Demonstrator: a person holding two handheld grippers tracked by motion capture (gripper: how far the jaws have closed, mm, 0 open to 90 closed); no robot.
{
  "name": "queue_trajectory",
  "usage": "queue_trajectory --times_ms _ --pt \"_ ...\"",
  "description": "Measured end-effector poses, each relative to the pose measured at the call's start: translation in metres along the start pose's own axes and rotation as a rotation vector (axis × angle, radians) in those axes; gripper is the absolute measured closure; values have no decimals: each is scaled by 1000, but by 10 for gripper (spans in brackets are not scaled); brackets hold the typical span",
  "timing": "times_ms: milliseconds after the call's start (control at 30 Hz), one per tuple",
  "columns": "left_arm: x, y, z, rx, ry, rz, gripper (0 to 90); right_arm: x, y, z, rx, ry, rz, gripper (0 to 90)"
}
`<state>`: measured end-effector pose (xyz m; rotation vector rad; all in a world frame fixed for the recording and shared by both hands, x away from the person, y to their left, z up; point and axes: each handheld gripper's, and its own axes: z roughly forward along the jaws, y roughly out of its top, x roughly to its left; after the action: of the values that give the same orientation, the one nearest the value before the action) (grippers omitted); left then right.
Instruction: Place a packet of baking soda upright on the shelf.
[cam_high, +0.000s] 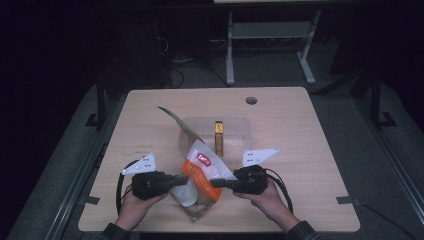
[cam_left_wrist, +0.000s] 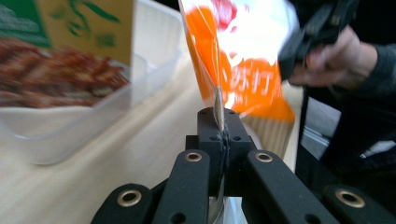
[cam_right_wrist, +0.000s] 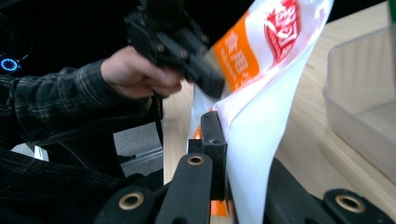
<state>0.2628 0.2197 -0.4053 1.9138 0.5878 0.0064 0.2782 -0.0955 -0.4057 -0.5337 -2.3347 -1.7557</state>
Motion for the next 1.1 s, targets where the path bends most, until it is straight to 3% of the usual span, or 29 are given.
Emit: queue_trajectory --times_ms 167,233,367,500,633,767,1100 --pt "-5 -2 13 58 -13 22 870 10 8 -6 34 -37 -103 900" --pt "-5 -2 15 67 -17 33 851 12 10 -7 40 -35 -118 900" --pt "-4 -3 16 94 1 51 728 16 12 -12 44 -34 -146 900" --pt "-3 -4 18 115 21 60 610 20 13 -14 57 -37 -166 900" --pt "1 -7 18 101 46 51 490 22 13 -19 67 -47 -177 900" --pt "6 -10 15 100 66 42 445 22 14 -28 69 -67 -198 900" --pt "17 -18 12 151 115 37 385 27 18 -61 79 -122 -206 900"
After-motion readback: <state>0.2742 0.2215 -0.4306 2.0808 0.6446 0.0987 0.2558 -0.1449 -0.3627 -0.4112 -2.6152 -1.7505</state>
